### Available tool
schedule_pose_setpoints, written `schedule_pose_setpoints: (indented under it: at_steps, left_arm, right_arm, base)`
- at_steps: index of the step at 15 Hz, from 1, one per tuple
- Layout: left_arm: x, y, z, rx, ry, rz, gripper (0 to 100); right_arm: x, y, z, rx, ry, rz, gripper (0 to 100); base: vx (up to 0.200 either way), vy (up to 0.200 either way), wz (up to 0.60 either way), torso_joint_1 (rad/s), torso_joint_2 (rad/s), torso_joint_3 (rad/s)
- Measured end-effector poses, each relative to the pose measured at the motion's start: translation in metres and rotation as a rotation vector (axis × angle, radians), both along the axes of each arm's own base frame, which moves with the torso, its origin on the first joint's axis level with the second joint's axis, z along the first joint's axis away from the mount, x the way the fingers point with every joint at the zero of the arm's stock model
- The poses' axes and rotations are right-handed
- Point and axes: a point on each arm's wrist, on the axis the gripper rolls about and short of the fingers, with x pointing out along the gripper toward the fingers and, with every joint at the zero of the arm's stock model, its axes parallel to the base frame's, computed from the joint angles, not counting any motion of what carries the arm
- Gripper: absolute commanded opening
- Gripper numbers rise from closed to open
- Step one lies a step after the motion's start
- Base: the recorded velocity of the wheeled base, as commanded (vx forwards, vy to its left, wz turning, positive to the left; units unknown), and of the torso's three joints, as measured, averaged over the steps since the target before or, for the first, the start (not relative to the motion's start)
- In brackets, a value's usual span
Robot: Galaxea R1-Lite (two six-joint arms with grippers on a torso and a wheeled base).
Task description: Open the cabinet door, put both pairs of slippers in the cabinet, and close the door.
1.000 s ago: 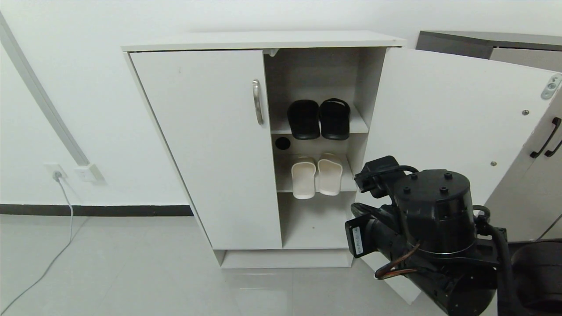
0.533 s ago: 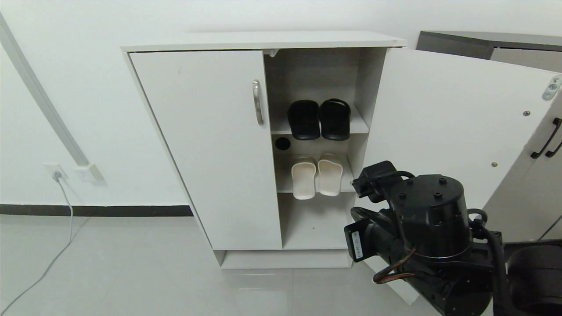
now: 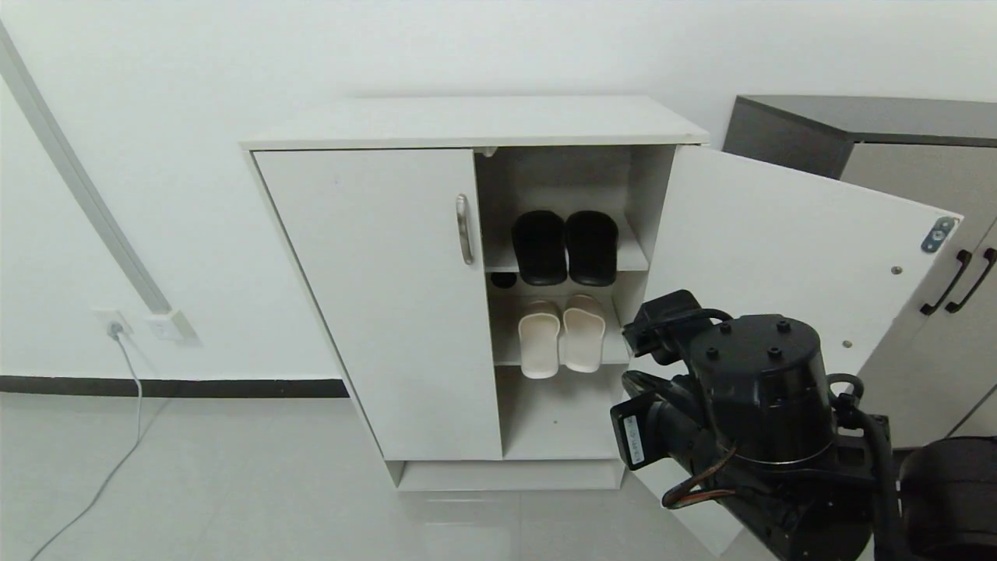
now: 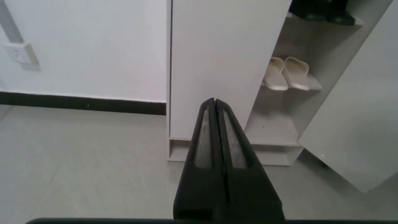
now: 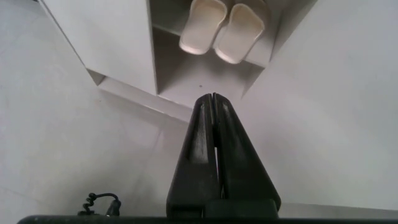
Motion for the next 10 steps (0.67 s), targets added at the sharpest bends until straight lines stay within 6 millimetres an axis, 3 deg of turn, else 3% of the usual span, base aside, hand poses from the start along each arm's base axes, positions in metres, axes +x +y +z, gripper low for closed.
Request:
schedule_pose_setpoints:
  at_steps: [10]
  left_arm:
    - [0.0, 0.0, -0.0002, 0.0, 0.001, 0.0, 0]
  right_arm:
    - [-0.0006, -0.0008, -0.0022, -0.009, 0.005, 0.001, 0]
  base:
    - [0.0, 0.0, 0.0, 0.146, -0.47, -0.328]
